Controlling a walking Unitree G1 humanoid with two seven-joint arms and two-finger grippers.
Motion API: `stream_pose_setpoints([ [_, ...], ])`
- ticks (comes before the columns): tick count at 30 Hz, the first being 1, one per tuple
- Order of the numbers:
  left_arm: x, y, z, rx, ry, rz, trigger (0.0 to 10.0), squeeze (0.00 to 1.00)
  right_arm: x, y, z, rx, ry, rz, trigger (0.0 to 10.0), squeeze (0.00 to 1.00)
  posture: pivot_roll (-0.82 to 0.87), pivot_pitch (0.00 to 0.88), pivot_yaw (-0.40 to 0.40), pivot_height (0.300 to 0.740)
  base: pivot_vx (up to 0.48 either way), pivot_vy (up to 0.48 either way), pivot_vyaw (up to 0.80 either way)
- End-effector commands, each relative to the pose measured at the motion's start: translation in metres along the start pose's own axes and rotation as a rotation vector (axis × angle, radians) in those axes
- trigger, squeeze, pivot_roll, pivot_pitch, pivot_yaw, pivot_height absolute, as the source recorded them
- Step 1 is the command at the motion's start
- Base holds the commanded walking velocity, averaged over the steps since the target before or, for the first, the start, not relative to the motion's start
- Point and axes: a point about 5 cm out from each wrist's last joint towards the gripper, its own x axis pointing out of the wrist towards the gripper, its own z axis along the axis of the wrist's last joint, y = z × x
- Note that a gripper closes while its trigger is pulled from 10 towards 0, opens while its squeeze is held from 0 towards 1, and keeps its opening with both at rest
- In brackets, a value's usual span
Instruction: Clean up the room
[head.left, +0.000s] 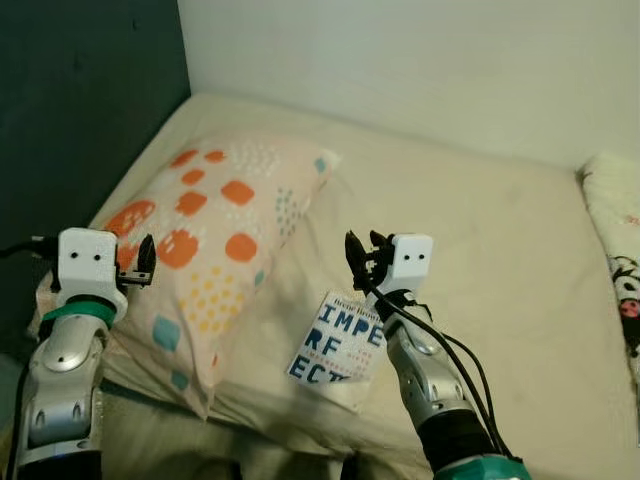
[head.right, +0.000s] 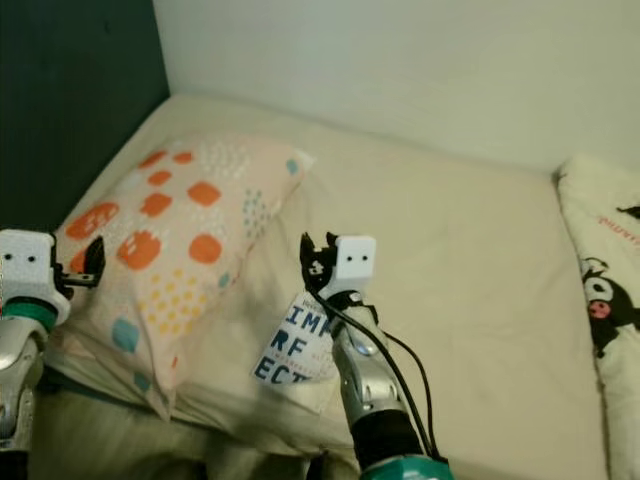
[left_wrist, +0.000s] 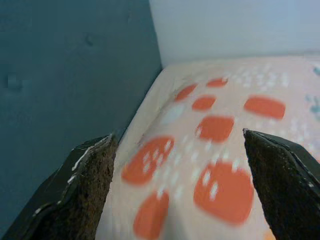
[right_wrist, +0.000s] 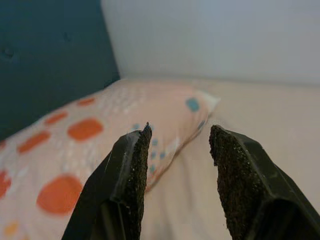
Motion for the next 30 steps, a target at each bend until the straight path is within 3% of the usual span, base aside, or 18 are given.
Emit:
stream_pose_setpoints([
  [1,0.002,0.000,-0.003,-0.010,0.013,-0.008,10.0,0.00,-0.001,0.004,-0.005,0.008,0.010,-0.004,10.0,0.00,0.22,0.019,-0.042,0.735,0.000,0.000,0.00],
  [6,0.001,0.013,-0.005,-0.020,0.020,0.047,10.0,0.00,0.002,0.019,-0.008,0.024,0.011,0.041,10.0,0.00,0.21,0.011,-0.050,0.740,0.000,0.000,0.00],
  [7,0.000,0.020,-0.012,-0.051,0.064,0.090,10.0,0.00,0.001,0.021,-0.007,0.024,0.011,0.052,10.0,0.00,0.22,0.027,-0.063,0.740,0.000,0.000,0.00],
  [12,-0.002,0.026,-0.022,-0.130,0.151,0.094,10.0,0.00,-0.003,0.014,-0.014,0.004,0.050,0.054,10.0,0.00,0.24,0.041,-0.078,0.740,0.000,0.000,0.00],
  [14,-0.009,0.031,-0.027,-0.097,0.182,0.070,10.0,0.00,-0.004,0.002,-0.021,-0.027,0.094,0.042,10.0,0.00,0.26,0.042,-0.076,0.740,0.000,0.000,0.00],
  [17,-0.010,0.031,-0.029,-0.069,0.184,0.062,10.0,0.00,-0.004,-0.003,-0.023,-0.035,0.107,0.035,10.0,0.00,0.26,0.037,-0.074,0.740,0.000,0.000,0.00],
  [20,-0.011,0.025,-0.028,-0.077,0.171,0.055,10.0,0.00,-0.001,-0.007,-0.021,-0.024,0.096,-0.009,10.0,0.00,0.27,0.030,-0.085,0.740,0.000,0.000,0.00],
  [26,-0.009,0.010,-0.020,-0.060,0.117,0.029,10.0,0.00,0.003,0.021,-0.020,-0.003,0.083,0.057,10.0,0.00,0.24,0.034,-0.103,0.740,0.000,0.000,0.00],
  [30,-0.011,-0.007,-0.015,-0.006,0.069,-0.042,10.0,0.00,-0.001,0.024,-0.026,-0.016,0.112,0.082,10.0,0.00,0.25,0.035,-0.127,0.740,0.000,0.000,0.00],
])
